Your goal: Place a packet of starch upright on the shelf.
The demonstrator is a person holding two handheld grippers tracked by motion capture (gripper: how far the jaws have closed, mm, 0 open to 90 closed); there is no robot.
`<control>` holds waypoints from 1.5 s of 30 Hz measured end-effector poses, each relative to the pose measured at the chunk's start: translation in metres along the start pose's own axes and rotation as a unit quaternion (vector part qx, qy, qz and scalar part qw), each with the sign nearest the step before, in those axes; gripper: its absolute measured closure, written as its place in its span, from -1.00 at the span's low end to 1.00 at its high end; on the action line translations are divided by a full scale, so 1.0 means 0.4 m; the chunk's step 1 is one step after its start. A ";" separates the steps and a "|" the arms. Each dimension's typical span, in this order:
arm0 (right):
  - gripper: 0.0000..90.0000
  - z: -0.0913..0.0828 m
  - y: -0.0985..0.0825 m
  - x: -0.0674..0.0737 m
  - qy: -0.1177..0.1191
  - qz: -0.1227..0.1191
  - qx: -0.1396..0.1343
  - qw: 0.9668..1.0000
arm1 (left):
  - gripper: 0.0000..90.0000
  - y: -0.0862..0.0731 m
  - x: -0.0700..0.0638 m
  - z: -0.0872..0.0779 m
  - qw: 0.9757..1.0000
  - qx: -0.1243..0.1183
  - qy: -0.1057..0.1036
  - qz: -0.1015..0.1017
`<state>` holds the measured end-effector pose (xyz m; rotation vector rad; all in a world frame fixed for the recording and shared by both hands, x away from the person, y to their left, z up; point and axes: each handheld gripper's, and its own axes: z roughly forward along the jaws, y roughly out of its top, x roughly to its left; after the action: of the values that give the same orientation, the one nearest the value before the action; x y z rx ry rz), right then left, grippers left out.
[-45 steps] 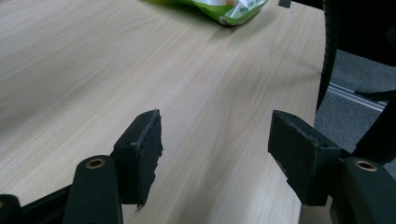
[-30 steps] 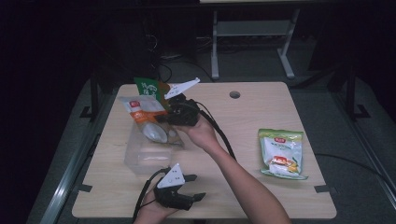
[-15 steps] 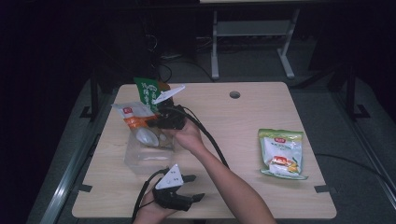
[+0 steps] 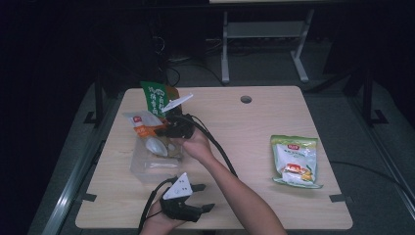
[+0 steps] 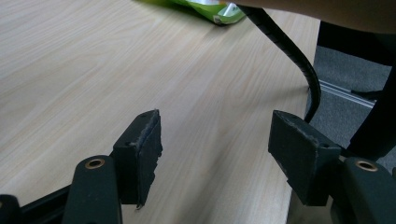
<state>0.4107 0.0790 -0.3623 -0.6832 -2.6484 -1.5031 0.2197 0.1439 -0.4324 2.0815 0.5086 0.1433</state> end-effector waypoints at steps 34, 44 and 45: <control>1.00 -0.008 0.060 0.036 -0.014 0.019 -0.011 1.000 | -0.25 0.003 -0.014 0.003 1.000 0.000 -0.004 0.009; 1.00 -0.001 0.001 0.003 -0.016 0.062 -0.055 0.996 | -0.25 0.004 -0.016 0.003 1.000 -0.001 -0.005 0.015; 1.00 -0.002 -0.003 0.000 -0.013 0.063 -0.055 0.996 | -0.25 0.004 -0.016 0.003 1.000 0.000 -0.005 0.015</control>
<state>0.4100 0.0778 -0.3626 -0.8648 -2.5029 -1.6239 0.2148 0.1397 -0.4310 2.0900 0.4707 0.1498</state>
